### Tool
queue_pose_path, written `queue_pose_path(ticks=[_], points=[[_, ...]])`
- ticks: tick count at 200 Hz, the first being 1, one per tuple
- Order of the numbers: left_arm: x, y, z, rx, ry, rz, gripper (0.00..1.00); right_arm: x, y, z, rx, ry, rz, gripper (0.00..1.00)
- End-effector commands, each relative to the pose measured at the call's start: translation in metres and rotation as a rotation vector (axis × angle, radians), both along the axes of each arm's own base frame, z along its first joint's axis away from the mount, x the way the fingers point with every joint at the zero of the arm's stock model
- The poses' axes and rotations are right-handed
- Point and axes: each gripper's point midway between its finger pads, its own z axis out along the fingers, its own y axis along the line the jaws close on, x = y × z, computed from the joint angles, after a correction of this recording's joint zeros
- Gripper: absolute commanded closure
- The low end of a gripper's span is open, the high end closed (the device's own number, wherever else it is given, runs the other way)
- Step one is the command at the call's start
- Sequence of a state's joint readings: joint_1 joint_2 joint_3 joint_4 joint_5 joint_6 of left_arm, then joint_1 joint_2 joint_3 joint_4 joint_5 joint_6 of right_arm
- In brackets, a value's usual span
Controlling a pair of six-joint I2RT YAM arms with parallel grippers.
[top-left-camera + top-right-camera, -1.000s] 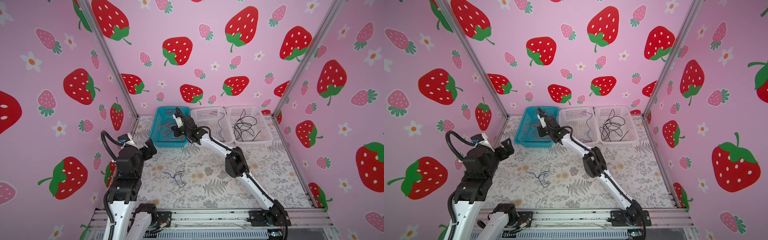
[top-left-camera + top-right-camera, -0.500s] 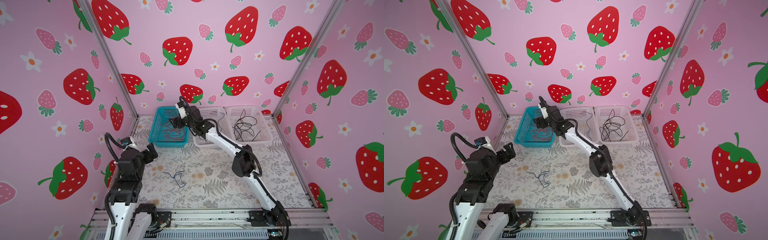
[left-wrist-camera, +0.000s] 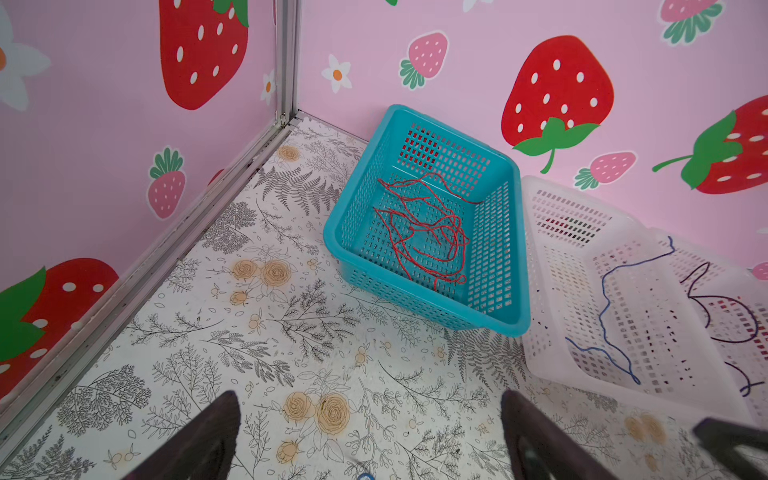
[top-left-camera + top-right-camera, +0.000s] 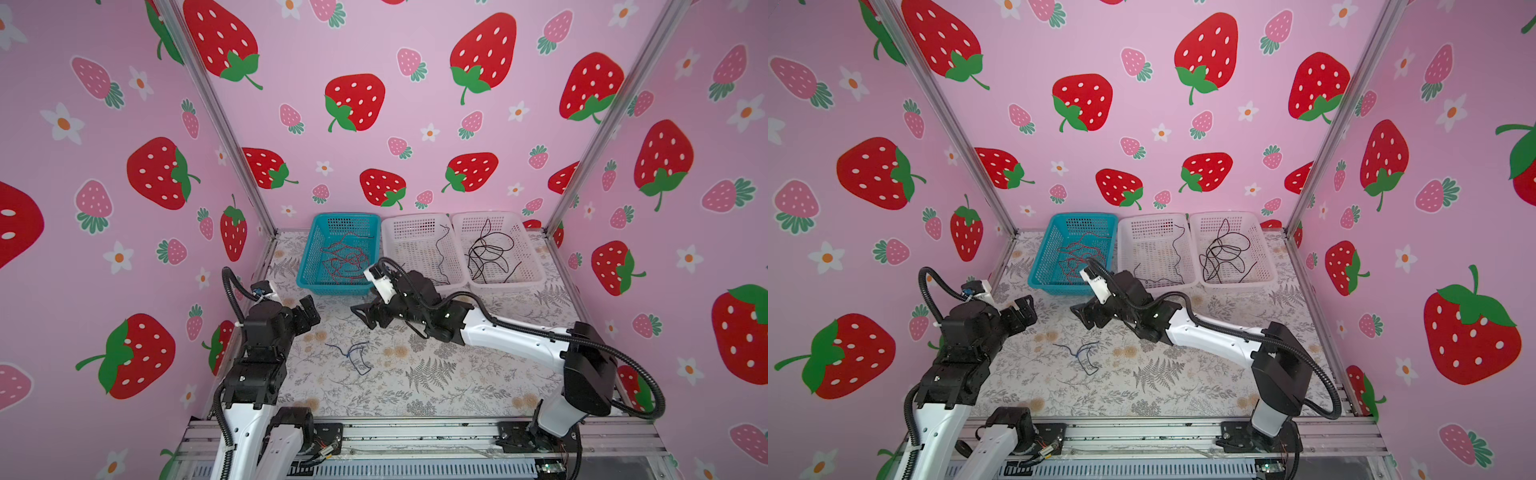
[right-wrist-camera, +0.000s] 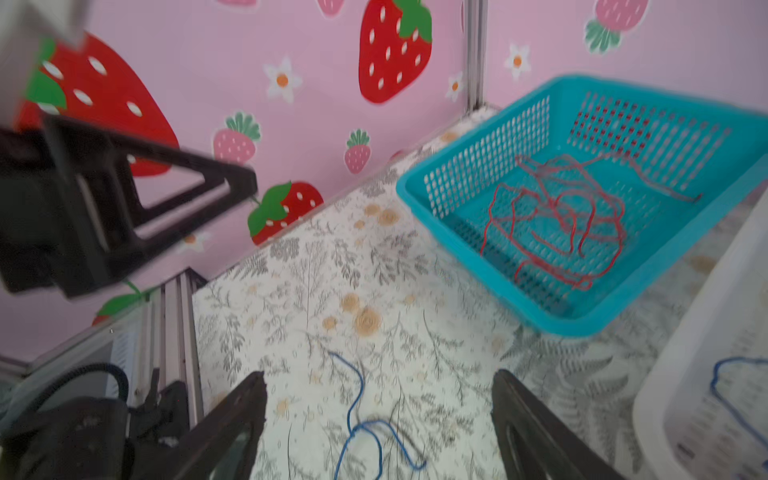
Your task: Untangle the cables
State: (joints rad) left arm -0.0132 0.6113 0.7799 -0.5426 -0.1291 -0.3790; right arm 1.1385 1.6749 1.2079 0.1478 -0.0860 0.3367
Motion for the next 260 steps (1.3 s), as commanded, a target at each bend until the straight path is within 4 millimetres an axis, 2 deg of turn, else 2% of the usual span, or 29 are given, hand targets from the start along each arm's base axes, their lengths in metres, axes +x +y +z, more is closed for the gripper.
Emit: queue_pose_path(ticks=[1, 22, 56, 70, 102, 118, 133, 152, 165, 179, 191, 204, 221, 230, 243, 253, 260], points=[[-0.002, -0.002, 0.001, -0.012, -0.008, -0.007, 0.01, -0.023, -0.001, -0.032, -0.024, 0.06, 0.011, 0.14], [-0.001, -0.002, 0.0, -0.012, -0.003, -0.007, 0.01, -0.042, 0.0, -0.077, -0.098, 0.13, 0.037, 0.16], [0.001, -0.004, -0.002, -0.017, 0.005, -0.019, 0.01, -0.069, 0.02, -0.108, -0.131, 0.178, 0.081, 0.18], [0.001, -0.004, -0.004, -0.015, 0.016, -0.016, 0.01, -0.066, 0.022, -0.127, -0.181, 0.192, 0.051, 0.21], [0.002, -0.006, -0.01, -0.021, 0.034, -0.024, 0.01, -0.051, 0.014, -0.154, -0.243, 0.197, -0.024, 0.47], [0.007, -0.007, -0.015, -0.028, 0.042, -0.027, 0.01, -0.049, 0.013, -0.157, -0.245, 0.21, -0.012, 0.7], [0.012, -0.007, -0.022, -0.036, 0.045, -0.026, 0.01, -0.045, 0.01, -0.146, -0.226, 0.192, -0.02, 0.86], [0.022, -0.009, -0.03, -0.059, -0.007, -0.023, 0.01, -0.038, 0.005, -0.105, -0.176, 0.126, -0.031, 0.99], [0.032, -0.01, -0.035, -0.039, -0.064, -0.045, 0.01, -0.03, -0.004, -0.069, -0.134, 0.078, -0.05, 1.0], [0.042, -0.003, -0.038, 0.012, -0.081, -0.026, 0.01, -0.011, -0.018, -0.03, -0.107, 0.023, -0.098, 1.0], [0.049, 0.006, -0.044, 0.027, -0.047, 0.016, 0.01, 0.01, -0.036, -0.002, -0.091, -0.02, -0.162, 1.0], [0.061, 0.002, -0.048, 0.069, -0.033, -0.028, 0.01, 0.041, -0.061, 0.022, -0.064, -0.047, -0.237, 1.0], [0.073, 0.012, -0.062, 0.111, -0.028, 0.019, 0.01, 0.087, -0.092, 0.039, -0.054, -0.059, -0.331, 1.0], [0.08, 0.016, -0.071, 0.132, -0.029, 0.031, 0.01, 0.111, -0.104, 0.039, -0.069, -0.064, -0.369, 1.0], [0.09, 0.016, -0.084, 0.151, -0.037, 0.011, 0.01, 0.146, -0.113, 0.037, -0.086, -0.051, -0.403, 1.0], [0.097, 0.017, -0.093, 0.154, -0.026, 0.005, 0.01, 0.172, -0.12, 0.029, -0.113, -0.029, -0.439, 1.0], [0.103, 0.015, -0.098, 0.174, -0.023, -0.016, 0.01, 0.187, -0.12, 0.027, -0.126, -0.032, -0.452, 0.96]])
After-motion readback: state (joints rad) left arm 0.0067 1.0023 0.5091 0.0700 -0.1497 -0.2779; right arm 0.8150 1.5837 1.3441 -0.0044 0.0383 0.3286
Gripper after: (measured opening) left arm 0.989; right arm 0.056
